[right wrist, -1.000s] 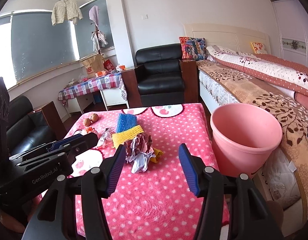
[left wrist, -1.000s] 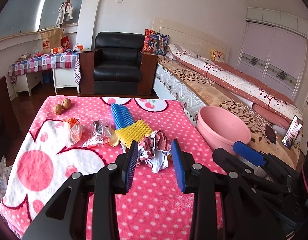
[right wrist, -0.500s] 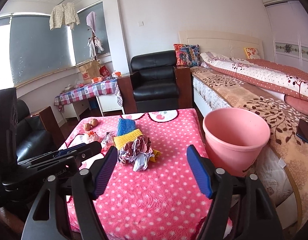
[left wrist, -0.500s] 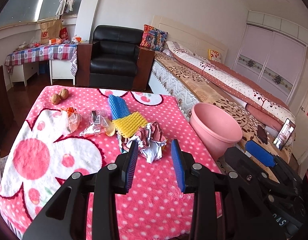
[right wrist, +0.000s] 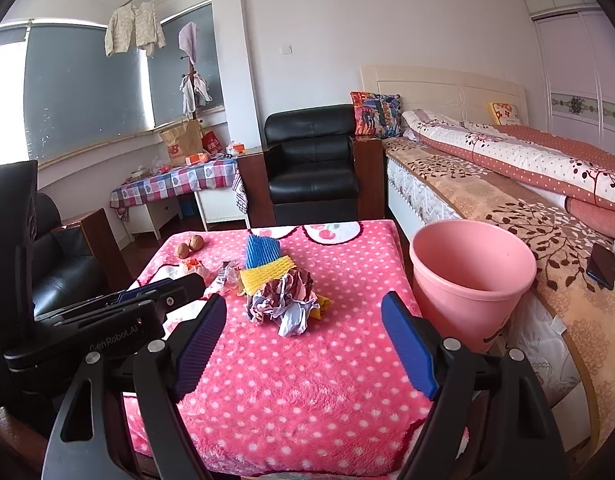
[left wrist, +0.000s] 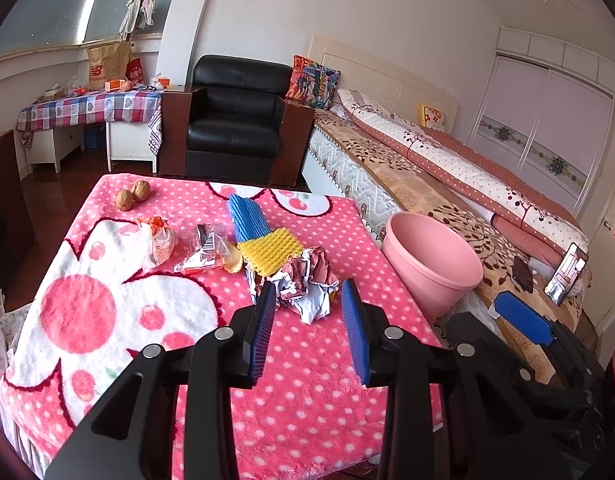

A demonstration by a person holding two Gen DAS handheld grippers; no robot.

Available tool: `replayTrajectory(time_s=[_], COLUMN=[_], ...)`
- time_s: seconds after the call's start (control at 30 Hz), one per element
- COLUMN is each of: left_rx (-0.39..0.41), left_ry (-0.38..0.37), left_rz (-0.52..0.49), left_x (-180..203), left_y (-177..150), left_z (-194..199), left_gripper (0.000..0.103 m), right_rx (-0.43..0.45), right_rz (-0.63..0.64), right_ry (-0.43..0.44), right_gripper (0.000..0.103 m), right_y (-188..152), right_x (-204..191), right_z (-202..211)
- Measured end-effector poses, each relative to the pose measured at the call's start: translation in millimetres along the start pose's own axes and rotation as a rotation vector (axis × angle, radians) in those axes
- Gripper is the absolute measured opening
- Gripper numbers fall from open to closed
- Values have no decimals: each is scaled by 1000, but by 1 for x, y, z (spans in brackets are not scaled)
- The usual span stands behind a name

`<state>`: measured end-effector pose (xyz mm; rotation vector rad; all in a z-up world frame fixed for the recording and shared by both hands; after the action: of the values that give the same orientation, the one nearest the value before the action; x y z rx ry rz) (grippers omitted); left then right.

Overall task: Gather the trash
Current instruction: 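Move both open tools back over the remaining items on the table, then grasp white plastic bag with left tool while right grasps clear printed wrapper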

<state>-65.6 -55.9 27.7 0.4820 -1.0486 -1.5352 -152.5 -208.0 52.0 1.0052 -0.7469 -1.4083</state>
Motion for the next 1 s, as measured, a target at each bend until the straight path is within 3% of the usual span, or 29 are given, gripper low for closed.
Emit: replayTrajectory(time_s=[0.3,0.47,0.6,0.8,1.0], left_rx=[13,2,35,-3,-41], left_ry=[-12,-6,76,166,182], left_rz=[20,61,101,193,215], left_x=[-9,-24,-56,-113,-144], left_y=[4,5,13,16,21], left_z=[-2,-10,-12,-21,-30], left_gripper=[34,34,34,34,34], right_rx=[7,-71,-102,-123,-152], right_rz=[35,58,57,52,74], right_ry=[-21,-5,21,57,96], right_gripper=[82,81,81,81,76], right_y=[1,2,5,10,12], right_x=[-9,-13,-12,-7,-7], right_z=[-2,-28,-46,-71,-97])
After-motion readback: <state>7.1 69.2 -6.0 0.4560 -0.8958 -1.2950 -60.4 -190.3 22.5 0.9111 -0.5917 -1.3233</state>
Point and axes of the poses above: each gripper's, at about its wrist camera, not at the fingertips, and z roughly against the way its jaws point, x to its right, y to its top, the point moved 1 cm from there along -z, roughly the way its jaws point, and after that the axes turned 1 degree about x, right-handed, at the moved point
